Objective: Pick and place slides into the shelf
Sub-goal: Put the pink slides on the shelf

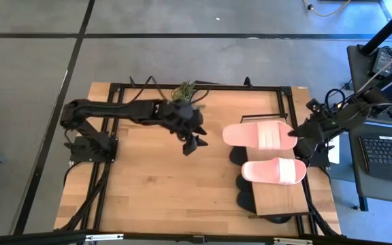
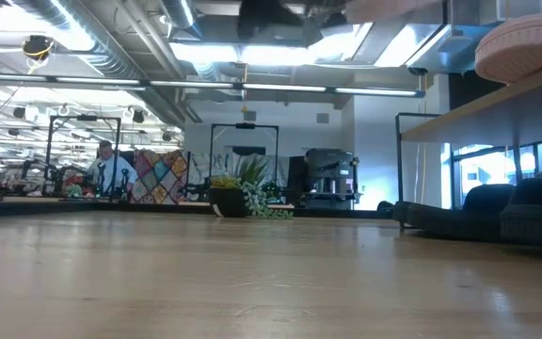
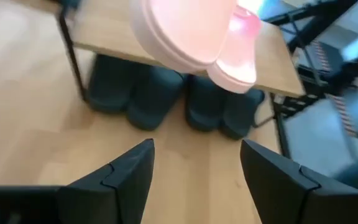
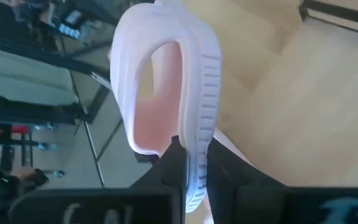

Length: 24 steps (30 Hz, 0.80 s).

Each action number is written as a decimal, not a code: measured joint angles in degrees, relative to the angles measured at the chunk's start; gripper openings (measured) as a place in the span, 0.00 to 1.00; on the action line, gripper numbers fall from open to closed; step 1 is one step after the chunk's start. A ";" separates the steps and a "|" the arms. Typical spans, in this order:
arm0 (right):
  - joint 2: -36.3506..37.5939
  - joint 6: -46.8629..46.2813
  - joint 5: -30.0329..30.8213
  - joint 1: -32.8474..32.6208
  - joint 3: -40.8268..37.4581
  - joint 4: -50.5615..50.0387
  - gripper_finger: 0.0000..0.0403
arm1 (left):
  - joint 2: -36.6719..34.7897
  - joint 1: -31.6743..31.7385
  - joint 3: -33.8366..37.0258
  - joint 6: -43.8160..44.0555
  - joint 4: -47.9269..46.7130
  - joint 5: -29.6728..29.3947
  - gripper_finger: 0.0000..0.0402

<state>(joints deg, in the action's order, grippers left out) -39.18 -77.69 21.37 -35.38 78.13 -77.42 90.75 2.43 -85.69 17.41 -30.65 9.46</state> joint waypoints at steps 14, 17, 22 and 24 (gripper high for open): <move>8.77 -4.57 -7.96 -0.01 -7.59 -2.61 0.09 | -0.93 -12.00 0.00 5.03 0.63 -19.57 0.57; 10.90 -5.49 -10.41 -0.02 -8.17 -5.07 0.09 | -0.93 -13.17 0.00 6.64 0.63 -22.10 0.57; 14.29 -6.10 -11.83 -0.02 -8.17 -9.13 0.09 | -0.91 -13.90 0.02 9.24 0.66 -23.22 0.57; 15.48 -6.10 -12.01 -0.02 -8.17 -11.23 0.09 | -0.91 -13.95 0.02 10.11 0.66 -25.09 0.57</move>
<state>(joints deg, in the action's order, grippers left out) -23.70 -83.79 9.37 -35.40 69.95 -88.64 89.84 -11.52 -85.67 27.52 -30.00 -15.63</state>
